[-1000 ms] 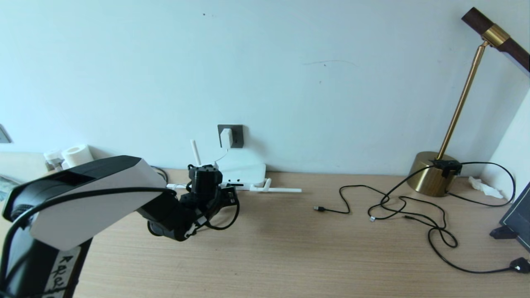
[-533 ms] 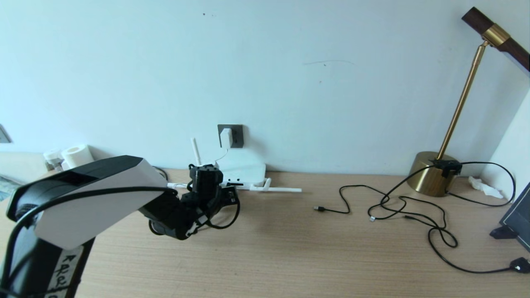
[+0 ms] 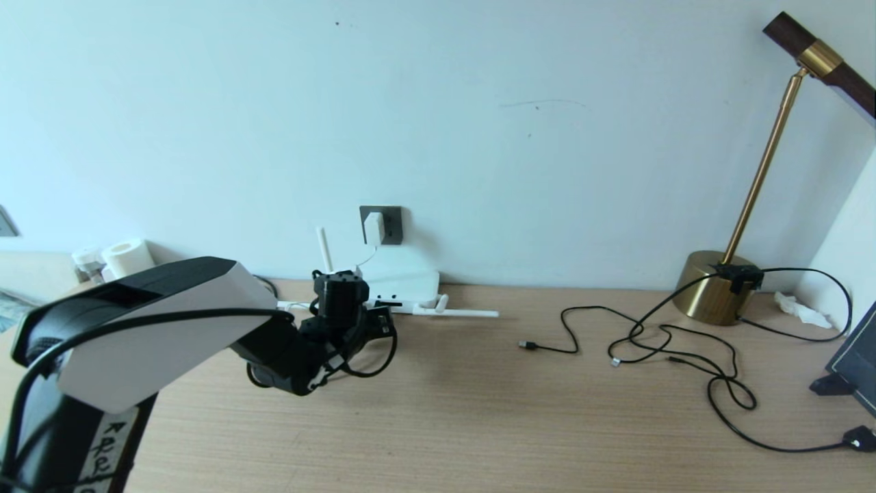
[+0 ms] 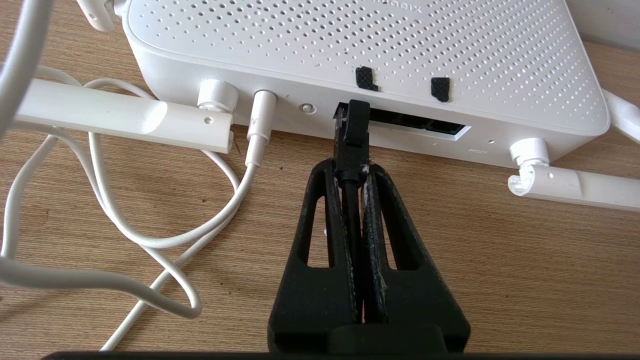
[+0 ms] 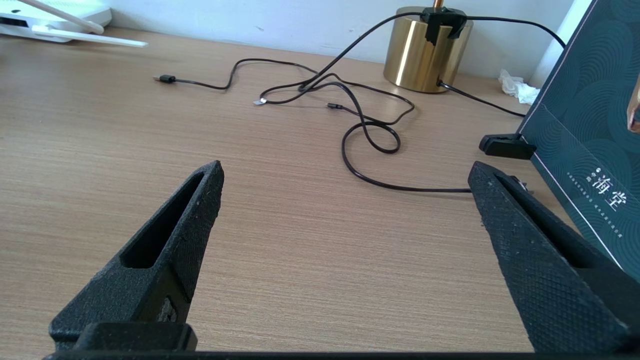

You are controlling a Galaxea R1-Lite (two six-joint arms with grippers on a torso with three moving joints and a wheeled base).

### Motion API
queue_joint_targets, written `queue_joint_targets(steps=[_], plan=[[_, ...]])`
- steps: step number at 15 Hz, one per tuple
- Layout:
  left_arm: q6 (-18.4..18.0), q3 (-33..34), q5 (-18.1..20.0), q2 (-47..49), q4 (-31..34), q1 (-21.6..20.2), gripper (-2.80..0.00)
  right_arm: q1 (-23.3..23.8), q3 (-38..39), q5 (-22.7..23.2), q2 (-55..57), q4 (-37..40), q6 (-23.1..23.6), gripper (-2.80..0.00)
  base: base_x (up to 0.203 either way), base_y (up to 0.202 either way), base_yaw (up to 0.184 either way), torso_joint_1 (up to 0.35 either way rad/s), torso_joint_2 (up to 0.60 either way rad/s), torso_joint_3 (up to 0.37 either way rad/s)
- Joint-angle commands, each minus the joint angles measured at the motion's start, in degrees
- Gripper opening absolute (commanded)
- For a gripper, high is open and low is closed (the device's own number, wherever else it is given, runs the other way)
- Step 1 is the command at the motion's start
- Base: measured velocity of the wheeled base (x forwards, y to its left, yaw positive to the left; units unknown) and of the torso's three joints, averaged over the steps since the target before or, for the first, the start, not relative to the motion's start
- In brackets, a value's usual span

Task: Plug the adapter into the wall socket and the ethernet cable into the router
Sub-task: Plug cable into router interface

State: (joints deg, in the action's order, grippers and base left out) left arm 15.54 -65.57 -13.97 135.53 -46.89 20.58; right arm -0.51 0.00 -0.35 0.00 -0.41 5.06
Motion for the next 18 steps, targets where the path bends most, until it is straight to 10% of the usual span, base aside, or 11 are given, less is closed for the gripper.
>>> queue_joint_targets(steps=[1, 18], plan=[[0.1, -0.1, -0.1, 0.0, -0.3, 0.0, -2.8, 0.0, 0.2, 0.0, 0.1, 0.0, 0.0, 0.0, 0.0, 0.0, 0.0, 0.0, 0.0, 0.0], [0.1, -1.6, -0.1, -0.7, 1.5, 0.0, -2.8, 0.0, 0.2, 0.0, 0.1, 0.0, 0.0, 0.0, 0.0, 0.0, 0.0, 0.0, 0.0, 0.0]])
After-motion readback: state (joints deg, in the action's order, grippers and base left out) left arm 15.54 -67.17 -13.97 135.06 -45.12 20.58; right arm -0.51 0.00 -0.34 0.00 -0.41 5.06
